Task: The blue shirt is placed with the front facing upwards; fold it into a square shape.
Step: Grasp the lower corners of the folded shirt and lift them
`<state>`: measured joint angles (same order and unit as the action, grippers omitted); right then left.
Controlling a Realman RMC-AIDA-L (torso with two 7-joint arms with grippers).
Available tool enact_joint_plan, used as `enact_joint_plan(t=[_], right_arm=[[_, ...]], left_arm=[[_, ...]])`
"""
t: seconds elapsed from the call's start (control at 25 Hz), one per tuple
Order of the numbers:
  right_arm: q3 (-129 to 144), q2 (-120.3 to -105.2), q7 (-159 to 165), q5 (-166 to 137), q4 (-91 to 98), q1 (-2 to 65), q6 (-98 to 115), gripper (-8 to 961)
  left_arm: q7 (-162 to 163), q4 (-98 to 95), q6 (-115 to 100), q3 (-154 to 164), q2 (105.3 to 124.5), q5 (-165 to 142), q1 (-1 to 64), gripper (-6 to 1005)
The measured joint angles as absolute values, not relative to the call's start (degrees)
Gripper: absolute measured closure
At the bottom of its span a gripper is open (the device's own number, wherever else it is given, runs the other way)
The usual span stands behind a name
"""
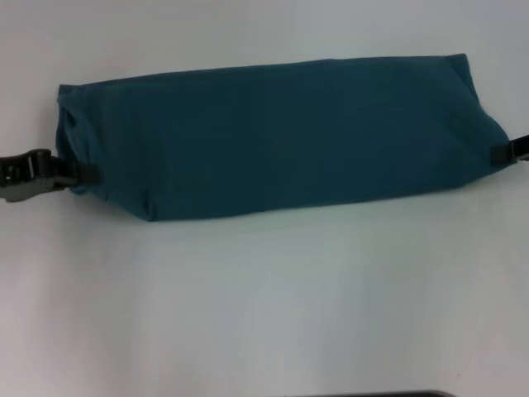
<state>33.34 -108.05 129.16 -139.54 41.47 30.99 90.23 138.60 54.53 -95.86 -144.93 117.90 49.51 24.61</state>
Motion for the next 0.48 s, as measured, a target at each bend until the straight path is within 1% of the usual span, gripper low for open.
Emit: enact_joint_plan(t=[0.08,0.2,0.48], right_arm=[[33.37,-108.13,129.18,-140.69,42.83,30.82,92.19,941],[33.40,-108.73,129.18,-143.75,45.18,30.70,95.75,940],[33.40,-110.13,129.02,-149.72,46.95,30.23,98.75,939]], left_arm=[[138.60,54.55,-97.03,-144.91,117.74,48.28,24.61,979],[138.60,55.09,-98.99,-144.91,117.73,45.73,24.38,979],[138.59,58.74,-103.14,-144.93,118.47,42.95,22.47,979]])
